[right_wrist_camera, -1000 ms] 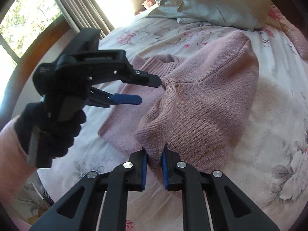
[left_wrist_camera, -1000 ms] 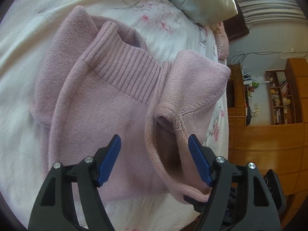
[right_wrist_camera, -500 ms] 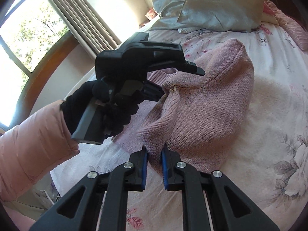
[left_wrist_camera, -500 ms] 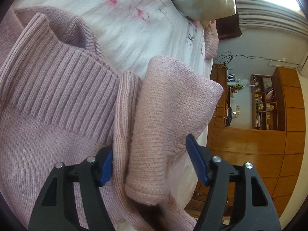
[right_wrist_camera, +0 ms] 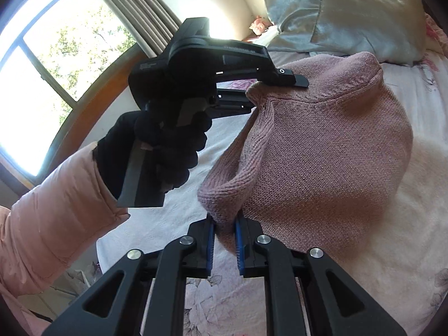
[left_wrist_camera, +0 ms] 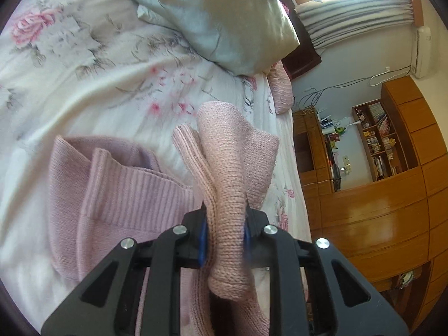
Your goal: Fold small clothes
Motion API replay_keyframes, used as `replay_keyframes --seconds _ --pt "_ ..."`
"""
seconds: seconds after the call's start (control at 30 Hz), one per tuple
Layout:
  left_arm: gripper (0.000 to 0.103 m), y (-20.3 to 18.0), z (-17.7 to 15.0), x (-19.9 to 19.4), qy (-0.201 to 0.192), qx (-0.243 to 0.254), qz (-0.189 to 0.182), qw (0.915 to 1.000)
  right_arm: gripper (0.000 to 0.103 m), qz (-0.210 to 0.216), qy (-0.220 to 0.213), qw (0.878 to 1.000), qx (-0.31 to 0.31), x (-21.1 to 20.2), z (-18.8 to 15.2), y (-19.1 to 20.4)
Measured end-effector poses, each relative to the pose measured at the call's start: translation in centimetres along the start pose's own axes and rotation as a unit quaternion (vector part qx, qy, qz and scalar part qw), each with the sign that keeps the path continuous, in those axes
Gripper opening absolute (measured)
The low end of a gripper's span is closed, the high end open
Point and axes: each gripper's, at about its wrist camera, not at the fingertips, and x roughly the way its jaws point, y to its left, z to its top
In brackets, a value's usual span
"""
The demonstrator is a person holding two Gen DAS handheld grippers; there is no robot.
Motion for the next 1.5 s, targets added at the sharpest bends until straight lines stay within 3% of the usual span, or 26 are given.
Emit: replay_keyframes --seconds 0.17,0.3,0.43,0.53,0.6,0.73,0.9,1.0,1.07,1.17,1.23,1.27,1.3,1.33,1.37,1.4,1.5 --pt "0.018 4.4 -0.4 -2.1 -0.020 -0.003 0.039 0.9991 0.013 -0.008 0.044 0.998 -0.033 5.2 0.1 2.8" --pt "0.018 8.8 -1.5 -1.2 -0.006 -0.026 0.057 0.9980 0.013 -0.039 0.095 0.994 -0.042 9.5 -1.5 3.0" --pt "0.019 11.7 -2.5 0.6 -0.001 -0.053 0.058 0.9970 0.015 -0.060 0.133 0.989 -0.029 12.6 -3.4 1.8" --pt "0.022 12.4 -2.6 0.7 -0.013 -0.065 0.046 0.9968 0.023 -0.054 0.131 0.990 -0.018 13.2 -4.0 1.3" --pt "0.027 12.1 -2.6 0.5 -0.011 -0.065 0.052 0.9965 0.045 -0.021 0.128 0.992 -0.004 12.7 -4.2 1.5" --pt "0.033 10.8 -3.1 -1.9 -0.011 -0.035 0.073 0.9967 0.049 0.021 0.108 0.994 0.009 9.5 -4.0 1.7" --pt "0.045 9.5 -6.6 -4.8 0.008 -0.035 0.066 0.9971 0.060 -0.027 0.041 0.995 0.091 2.7 -4.7 -1.7" --pt "0.052 8.4 -9.7 -5.8 0.017 -0.032 0.070 0.9969 0.067 -0.073 0.023 0.983 0.164 -0.1 -6.3 -5.2" --pt "0.056 7.4 -11.6 -6.0 0.021 -0.026 0.073 0.9968 0.068 -0.075 0.029 0.975 0.209 -0.5 -7.3 -7.7" --pt "0.056 6.4 -13.7 -5.1 0.038 -0.006 0.108 0.9934 0.068 -0.054 0.053 0.960 0.271 0.9 -8.5 -10.5" --pt "0.049 6.6 -14.6 -3.9 0.055 0.005 0.133 0.9895 0.068 -0.036 0.064 0.951 0.301 2.3 -9.1 -12.0" --pt "0.034 6.9 -15.0 -3.3 0.070 0.003 0.145 0.9870 0.068 -0.021 0.070 0.948 0.310 3.0 -9.3 -12.4" --pt "0.016 7.3 -15.2 -2.7 0.079 0.002 0.153 0.9851 0.064 -0.005 0.076 0.945 0.318 3.6 -9.6 -12.4" --pt "0.011 7.6 -15.4 -2.6 0.080 0.001 0.157 0.9842 0.057 0.001 0.080 0.945 0.318 4.1 -9.6 -12.2" --pt "0.011 7.9 -15.4 -2.7 0.078 -0.005 0.155 0.9849 0.040 -0.010 0.086 0.948 0.305 4.2 -9.4 -11.9" --pt "0.009 8.2 -15.5 -2.9 0.075 -0.016 0.146 0.9863 0.032 -0.021 0.091 0.953 0.287 4.1 -9.1 -11.6" --pt "0.008 8.1 -15.8 -3.8 0.063 -0.017 0.135 0.9887 0.025 -0.050 0.100 0.963 0.244 3.3 -8.0 -10.7"
